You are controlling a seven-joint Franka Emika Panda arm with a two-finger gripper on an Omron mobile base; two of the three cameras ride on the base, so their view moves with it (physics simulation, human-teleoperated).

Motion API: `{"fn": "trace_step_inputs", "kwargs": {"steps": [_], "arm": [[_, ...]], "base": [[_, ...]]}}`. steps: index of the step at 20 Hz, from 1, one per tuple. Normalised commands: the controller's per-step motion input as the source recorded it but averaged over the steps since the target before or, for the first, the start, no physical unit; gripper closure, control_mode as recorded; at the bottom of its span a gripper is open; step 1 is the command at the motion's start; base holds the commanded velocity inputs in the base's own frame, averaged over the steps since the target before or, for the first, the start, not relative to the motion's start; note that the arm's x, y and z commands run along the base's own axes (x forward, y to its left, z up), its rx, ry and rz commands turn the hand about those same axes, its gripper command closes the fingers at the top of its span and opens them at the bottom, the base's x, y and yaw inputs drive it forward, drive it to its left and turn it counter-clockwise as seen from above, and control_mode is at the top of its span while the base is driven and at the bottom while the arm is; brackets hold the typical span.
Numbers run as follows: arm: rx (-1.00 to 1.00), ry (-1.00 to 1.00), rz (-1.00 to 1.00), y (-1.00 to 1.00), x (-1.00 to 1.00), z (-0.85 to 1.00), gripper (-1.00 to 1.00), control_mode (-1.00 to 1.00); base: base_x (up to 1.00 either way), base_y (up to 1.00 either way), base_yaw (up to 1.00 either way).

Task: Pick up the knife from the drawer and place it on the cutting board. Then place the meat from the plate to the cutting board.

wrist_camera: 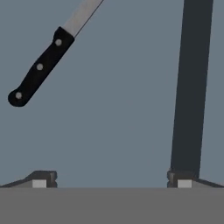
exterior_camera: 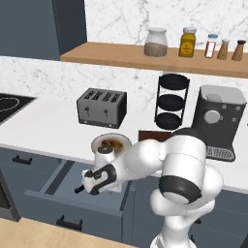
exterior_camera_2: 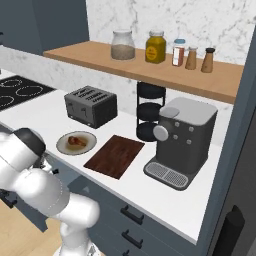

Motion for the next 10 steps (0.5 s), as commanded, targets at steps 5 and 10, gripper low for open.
{"fn": "trace_step_inputs", "kwargs": {"steps": [5,10], "arm": [[-0.01,0.11,0.0,0.32,-0.15,-0.18,-1.0,-1.0],[0.0,0.14,0.0,0.32,-0.19,-0.27,-1.0,-1.0]], "base": [[0.0,0.0,0.0],[0.0,0.0,0.0]]}}
